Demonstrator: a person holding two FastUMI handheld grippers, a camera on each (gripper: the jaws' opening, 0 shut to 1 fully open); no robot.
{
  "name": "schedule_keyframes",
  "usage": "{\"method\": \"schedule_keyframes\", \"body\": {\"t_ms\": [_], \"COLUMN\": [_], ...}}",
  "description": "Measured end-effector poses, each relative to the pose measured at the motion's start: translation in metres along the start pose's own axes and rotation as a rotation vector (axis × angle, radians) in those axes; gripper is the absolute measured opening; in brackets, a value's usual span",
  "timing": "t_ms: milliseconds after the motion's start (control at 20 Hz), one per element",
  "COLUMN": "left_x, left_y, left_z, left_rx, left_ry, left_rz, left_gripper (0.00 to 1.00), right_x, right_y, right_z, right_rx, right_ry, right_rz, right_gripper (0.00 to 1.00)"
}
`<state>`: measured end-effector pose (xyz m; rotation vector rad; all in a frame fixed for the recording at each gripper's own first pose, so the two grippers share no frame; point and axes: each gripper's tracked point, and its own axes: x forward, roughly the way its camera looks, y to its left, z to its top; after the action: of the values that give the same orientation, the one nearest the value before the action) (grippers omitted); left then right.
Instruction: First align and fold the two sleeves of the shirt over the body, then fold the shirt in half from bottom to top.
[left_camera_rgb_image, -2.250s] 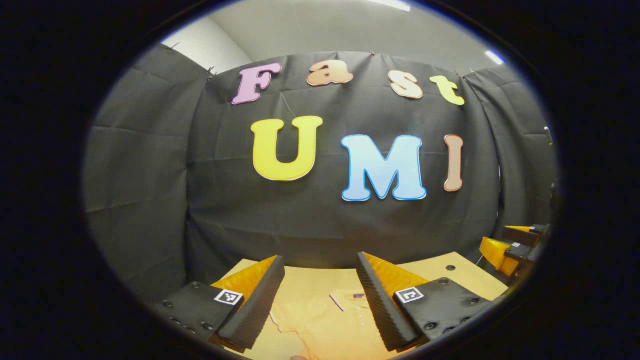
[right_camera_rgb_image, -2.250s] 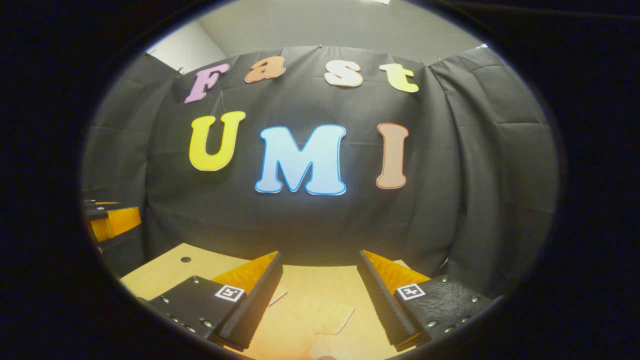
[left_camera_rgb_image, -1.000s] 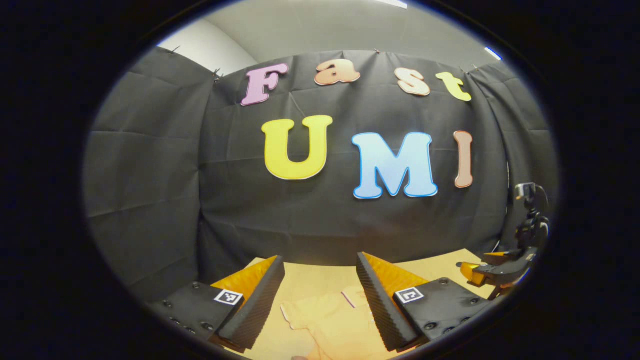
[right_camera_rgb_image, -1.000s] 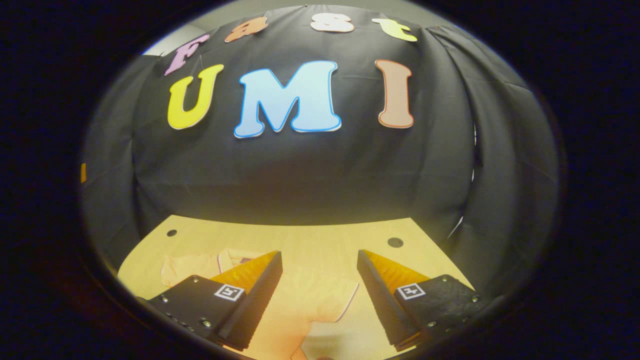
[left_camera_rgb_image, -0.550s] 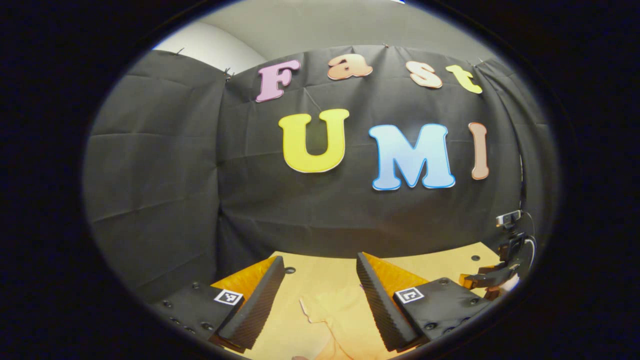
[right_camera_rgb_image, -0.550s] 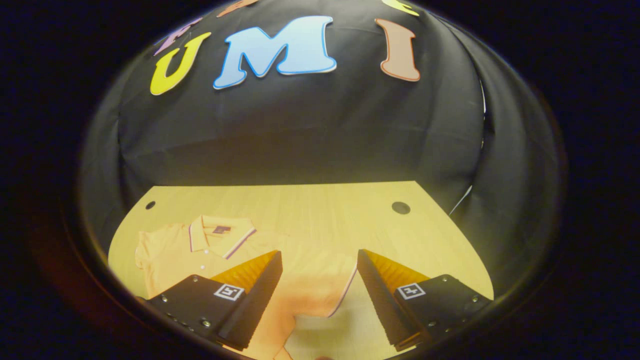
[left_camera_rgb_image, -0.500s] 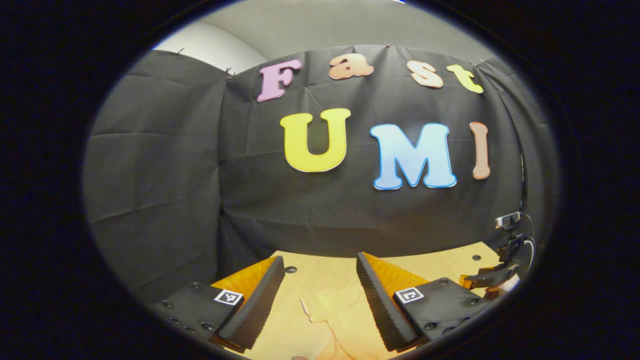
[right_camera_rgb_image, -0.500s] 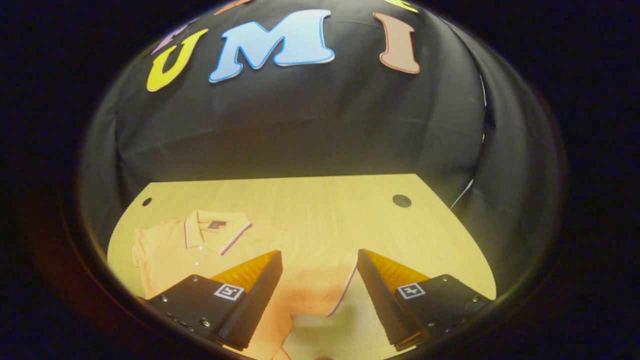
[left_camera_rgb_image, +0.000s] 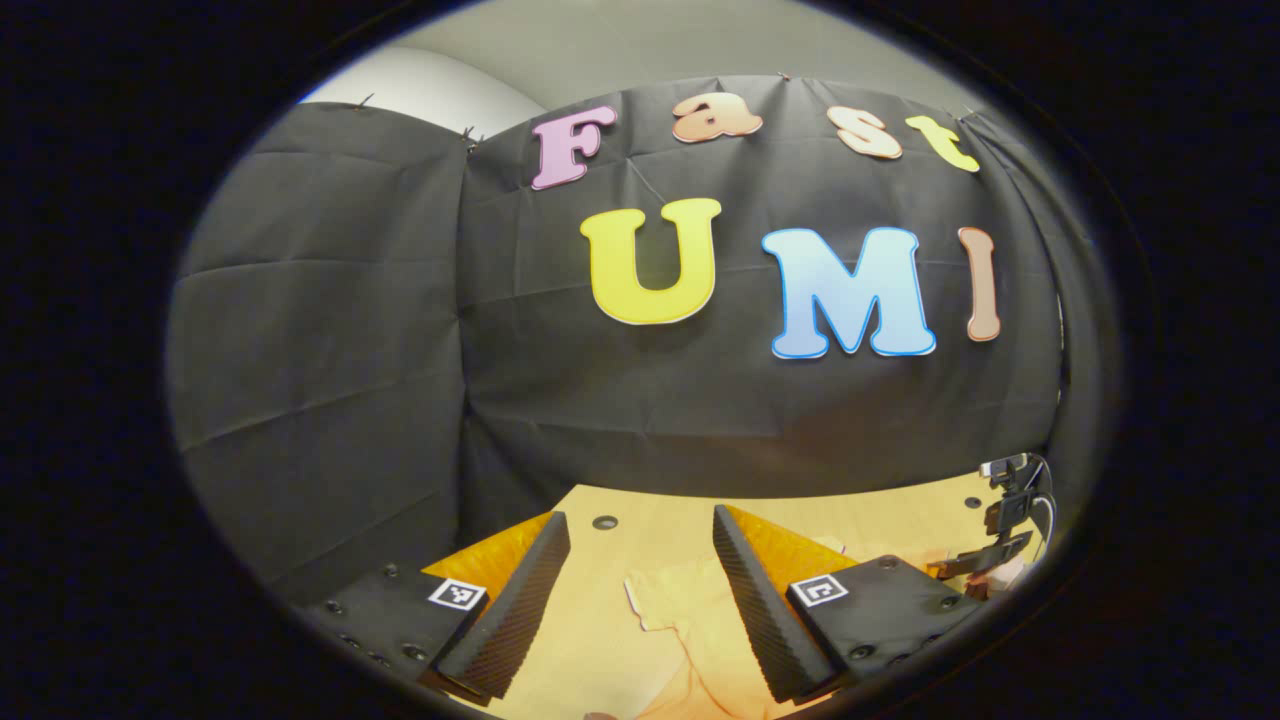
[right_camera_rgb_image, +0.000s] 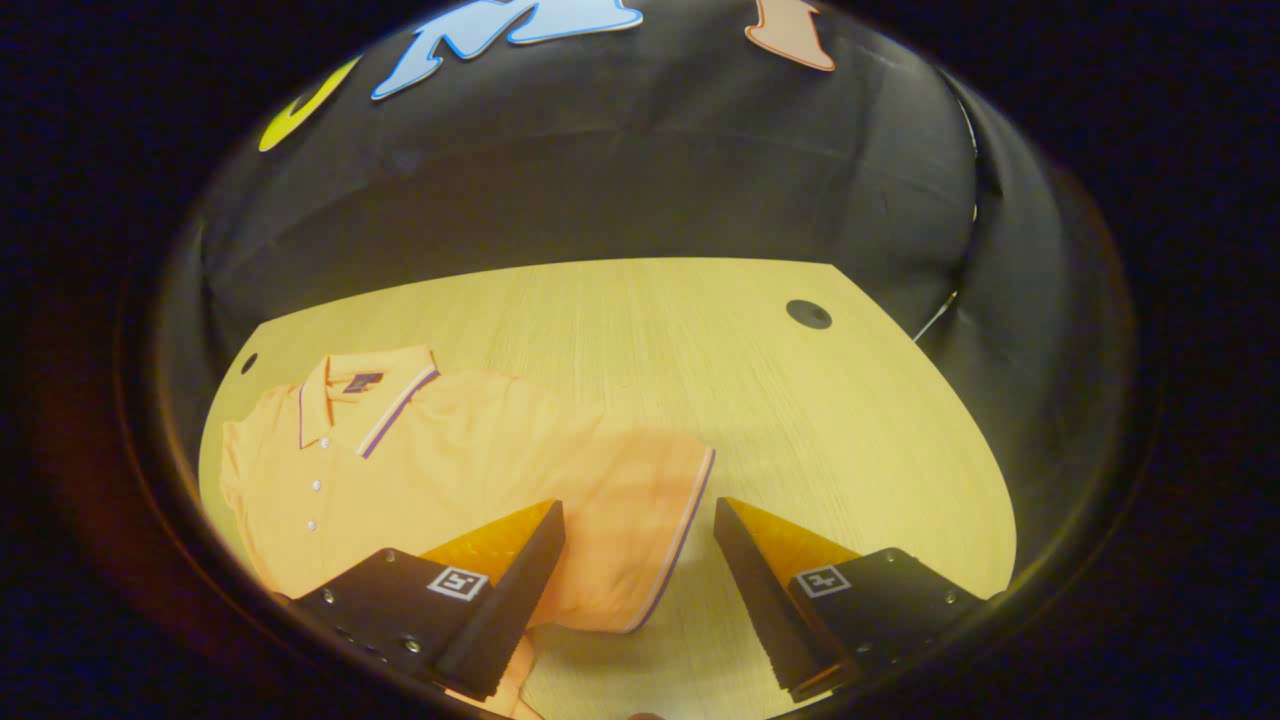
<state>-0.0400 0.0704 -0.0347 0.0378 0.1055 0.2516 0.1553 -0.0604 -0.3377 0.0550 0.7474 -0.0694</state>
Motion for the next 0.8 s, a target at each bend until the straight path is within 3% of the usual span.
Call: {"method": "schedule_keyframes", "body": {"t_ms": [300, 450, 550, 600, 650, 700, 800], "left_x": [0.003, 0.005, 0.004, 0.005, 0.006, 0.006, 0.006], "left_y": [-0.001, -0.002, -0.003, -0.004, -0.004, -0.003, -0.003], "left_z": [-0.006, -0.005, -0.007, -0.009, -0.010, -0.011, -0.011], "left_rx": [0.004, 0.002, -0.005, -0.008, -0.007, -0.007, -0.007], "left_ry": [0.015, 0.015, 0.019, 0.022, 0.023, 0.024, 0.026], "left_rz": [0.008, 0.007, 0.004, 0.002, 0.001, -0.001, -0.004], "left_gripper": [0.94, 0.95, 0.94, 0.94, 0.94, 0.94, 0.94], "right_x": [0.011, 0.014, 0.012, 0.011, 0.011, 0.013, 0.013], "right_y": [0.005, 0.005, 0.008, 0.009, 0.011, 0.015, 0.017], "right_z": [-0.016, -0.016, -0.015, -0.015, -0.014, -0.014, -0.012], "right_rx": [0.003, 0.021, 0.011, 0.019, 0.028, 0.046, 0.056], "right_ry": [0.032, 0.024, 0.022, 0.022, 0.024, 0.029, 0.038], "right_rz": [0.018, 0.041, 0.061, 0.071, 0.083, 0.095, 0.086], "right_gripper": [0.96, 0.93, 0.86, 0.63, 0.55, 0.34, 0.08]}}
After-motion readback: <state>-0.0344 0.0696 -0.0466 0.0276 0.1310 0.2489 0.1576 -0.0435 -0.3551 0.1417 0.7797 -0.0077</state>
